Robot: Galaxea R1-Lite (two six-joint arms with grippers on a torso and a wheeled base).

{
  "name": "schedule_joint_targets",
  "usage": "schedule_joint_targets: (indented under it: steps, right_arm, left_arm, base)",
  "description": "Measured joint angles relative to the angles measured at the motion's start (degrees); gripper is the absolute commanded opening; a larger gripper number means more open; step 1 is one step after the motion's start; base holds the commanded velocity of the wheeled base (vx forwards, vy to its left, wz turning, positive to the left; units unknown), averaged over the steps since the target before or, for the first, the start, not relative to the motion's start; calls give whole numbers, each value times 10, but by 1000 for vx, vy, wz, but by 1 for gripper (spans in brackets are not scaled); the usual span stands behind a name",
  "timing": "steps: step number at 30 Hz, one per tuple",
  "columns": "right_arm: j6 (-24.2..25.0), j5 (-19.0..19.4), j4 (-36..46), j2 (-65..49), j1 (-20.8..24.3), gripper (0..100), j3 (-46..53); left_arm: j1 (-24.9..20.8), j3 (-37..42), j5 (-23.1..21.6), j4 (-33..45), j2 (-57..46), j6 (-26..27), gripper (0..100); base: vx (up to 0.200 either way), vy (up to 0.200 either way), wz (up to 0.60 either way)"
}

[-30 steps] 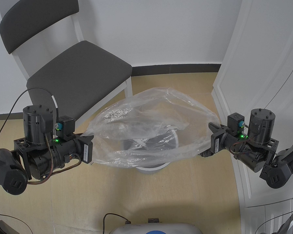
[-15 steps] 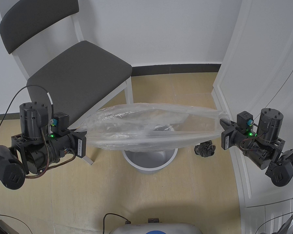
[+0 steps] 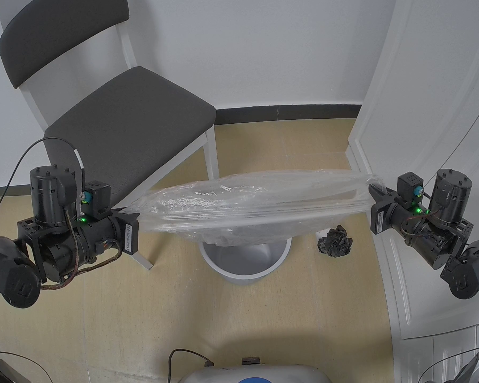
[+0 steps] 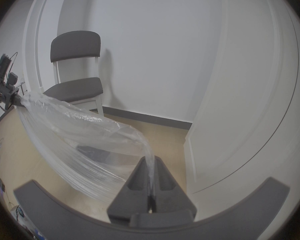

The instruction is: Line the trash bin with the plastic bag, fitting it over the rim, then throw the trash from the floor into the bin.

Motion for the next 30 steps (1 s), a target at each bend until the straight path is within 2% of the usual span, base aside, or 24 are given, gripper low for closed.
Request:
schedule_joint_targets:
  steps: [5, 10, 13, 17, 24, 30]
  right_arm:
    - [5, 9, -47, 1, -1, 0, -10]
    - [11, 40, -189, 17, 9, 0, -12]
    - [20, 61, -246, 33, 26, 0, -12]
    - [45, 76, -250, 53, 59, 0, -9]
    - [103, 85, -251, 77, 134, 0, -8]
    - [144, 82, -251, 97, 182, 0, -16]
  left_arm:
    - [0, 3, -5, -31, 2, 0, 0]
    - [-12, 16, -19, -106, 7, -3, 0]
    - [-33, 30, -31, -187, 11, -10, 0]
    - [-82, 48, -40, -241, 15, -29, 0]
    - [-169, 65, -45, -275, 18, -78, 0]
    - [-208, 72, -46, -279, 21, -87, 0]
  base:
    - [0, 0, 0]
    - [0, 0, 0]
    - [0, 0, 0]
    - [0, 0, 0]
    - [0, 0, 0]
    - [0, 0, 0]
